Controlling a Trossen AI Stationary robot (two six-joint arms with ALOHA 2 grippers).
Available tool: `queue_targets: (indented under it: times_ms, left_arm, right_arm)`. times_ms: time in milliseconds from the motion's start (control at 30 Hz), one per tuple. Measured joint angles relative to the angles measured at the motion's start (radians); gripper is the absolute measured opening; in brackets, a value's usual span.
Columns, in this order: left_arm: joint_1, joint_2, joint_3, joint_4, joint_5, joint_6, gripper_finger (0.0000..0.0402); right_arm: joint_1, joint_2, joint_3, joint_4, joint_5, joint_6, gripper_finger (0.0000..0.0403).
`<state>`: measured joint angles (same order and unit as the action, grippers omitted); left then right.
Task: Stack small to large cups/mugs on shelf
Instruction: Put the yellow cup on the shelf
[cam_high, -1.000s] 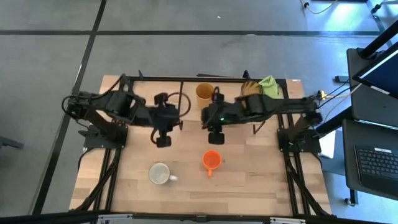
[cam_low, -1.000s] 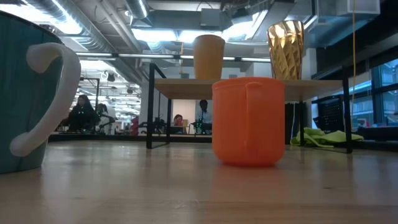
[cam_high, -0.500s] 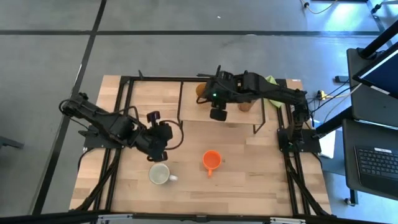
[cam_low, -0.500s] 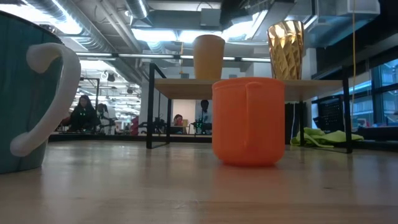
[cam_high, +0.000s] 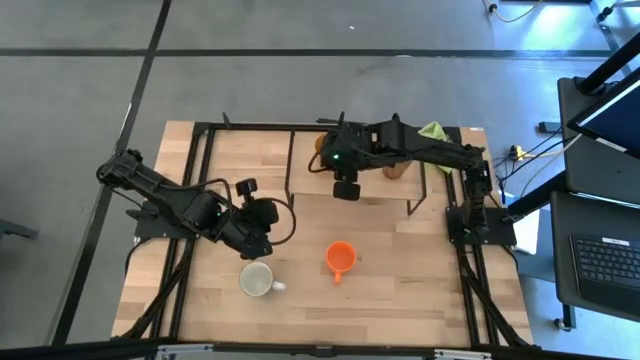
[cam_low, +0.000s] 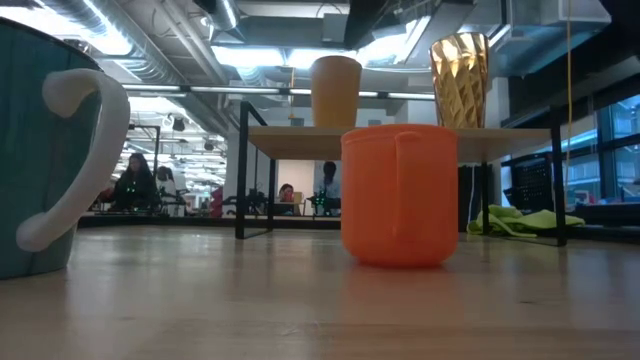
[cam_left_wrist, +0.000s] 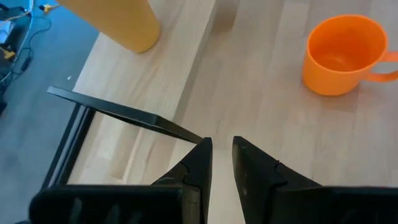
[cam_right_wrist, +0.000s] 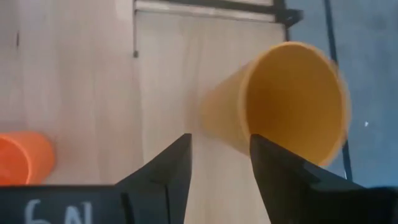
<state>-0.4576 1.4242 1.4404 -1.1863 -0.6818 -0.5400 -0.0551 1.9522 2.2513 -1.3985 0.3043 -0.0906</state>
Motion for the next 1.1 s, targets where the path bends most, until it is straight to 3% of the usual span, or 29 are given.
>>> queue_targets:
  times_ms: [300,667,1100]
  left_arm:
    - [0.0,0.0,-0.024,0.005,-0.009,0.0,0.0057]
    - [0.0,0.0,-0.024,0.004,-0.013,0.022,0.0057]
    - [0.027,0.0,-0.024,0.005,-0.017,0.027,0.0057]
  right_arm:
    - [0.0,0.047,-0.001,0.043,0.021,-0.114,0.0163]
    - [0.03,0.045,0.099,0.012,0.056,-0.045,0.0163]
    - [-0.036,0.05,0.028,0.043,0.001,-0.072,0.0163]
